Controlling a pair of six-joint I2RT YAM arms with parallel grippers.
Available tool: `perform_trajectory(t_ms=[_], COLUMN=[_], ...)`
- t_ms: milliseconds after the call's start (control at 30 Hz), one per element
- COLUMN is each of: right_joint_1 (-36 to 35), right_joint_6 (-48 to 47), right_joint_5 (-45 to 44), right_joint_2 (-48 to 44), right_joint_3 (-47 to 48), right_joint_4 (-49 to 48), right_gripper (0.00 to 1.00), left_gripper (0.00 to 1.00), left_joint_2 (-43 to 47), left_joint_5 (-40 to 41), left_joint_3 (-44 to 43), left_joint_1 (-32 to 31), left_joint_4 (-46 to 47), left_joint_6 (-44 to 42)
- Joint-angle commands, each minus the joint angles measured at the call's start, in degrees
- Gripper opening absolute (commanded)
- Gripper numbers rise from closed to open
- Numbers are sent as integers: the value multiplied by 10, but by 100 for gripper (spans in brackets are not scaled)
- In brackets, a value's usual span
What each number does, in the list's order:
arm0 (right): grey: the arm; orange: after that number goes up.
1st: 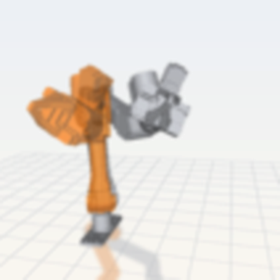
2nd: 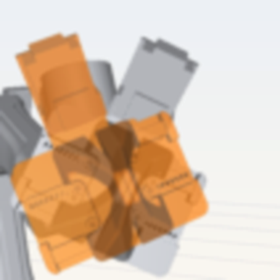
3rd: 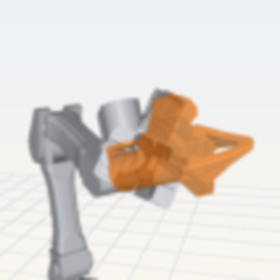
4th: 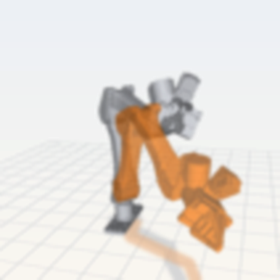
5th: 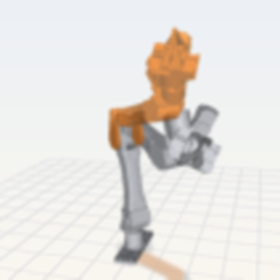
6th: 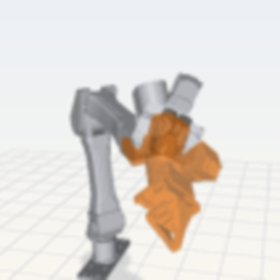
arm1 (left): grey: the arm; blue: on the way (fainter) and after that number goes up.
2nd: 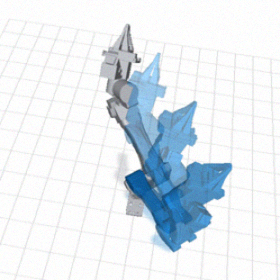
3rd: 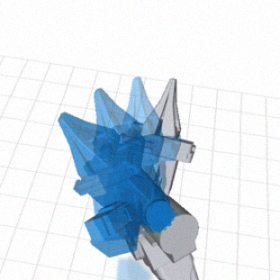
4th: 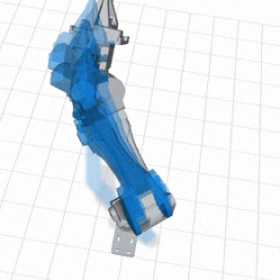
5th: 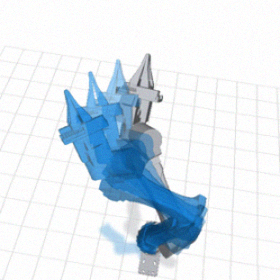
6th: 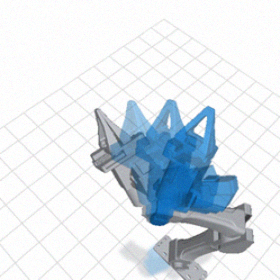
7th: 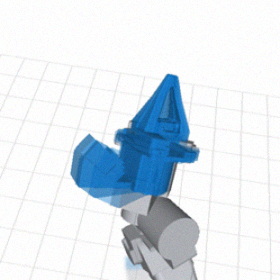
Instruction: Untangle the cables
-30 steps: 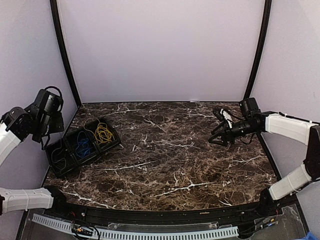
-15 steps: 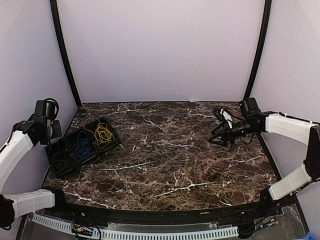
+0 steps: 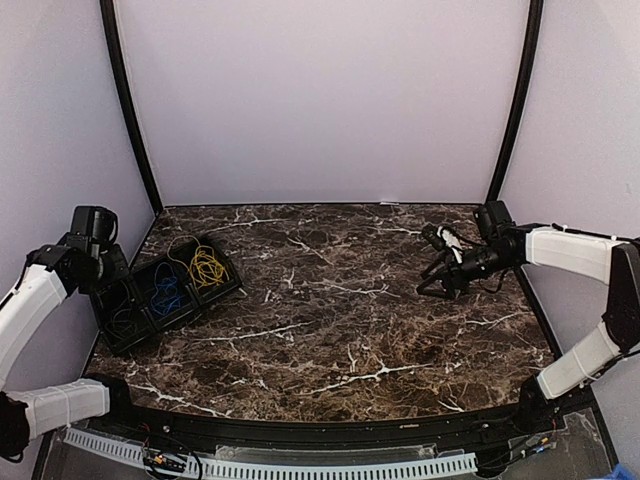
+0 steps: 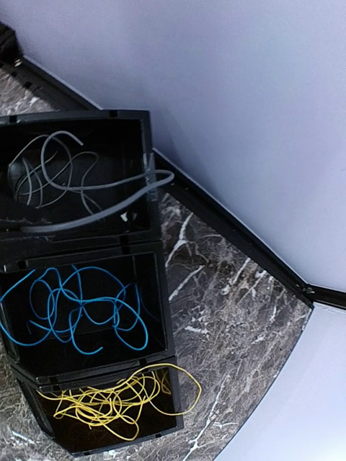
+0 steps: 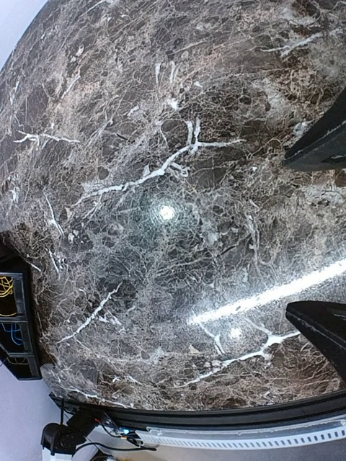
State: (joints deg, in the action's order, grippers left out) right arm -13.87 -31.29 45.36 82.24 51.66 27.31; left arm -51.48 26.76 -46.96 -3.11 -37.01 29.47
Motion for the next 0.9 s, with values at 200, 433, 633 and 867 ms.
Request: perform_trajectory(t_ms=[200, 433, 633, 867], right_joint_1=[-1, -1, -1, -1], right_joint_6=[-13, -16, -17, -18], right_joint_5=[16, 14, 15, 12], right_joint_2=[3, 5, 6, 6], right_joint_3=[17, 18, 19, 19], right_joint_4=[11, 16, 17, 18], right_gripper=[63, 62, 62, 62], left_gripper=[0, 0, 0, 9], left_joint_2=[-4, -7, -26, -22], left_joint_5=[-31, -35, -53, -72], left_joint_3=[47, 89, 118, 120], left_joint_1=[21, 98, 124, 125], left_joint_4=[-32, -17, 35, 72], left_joint_6=[188, 180, 151, 116])
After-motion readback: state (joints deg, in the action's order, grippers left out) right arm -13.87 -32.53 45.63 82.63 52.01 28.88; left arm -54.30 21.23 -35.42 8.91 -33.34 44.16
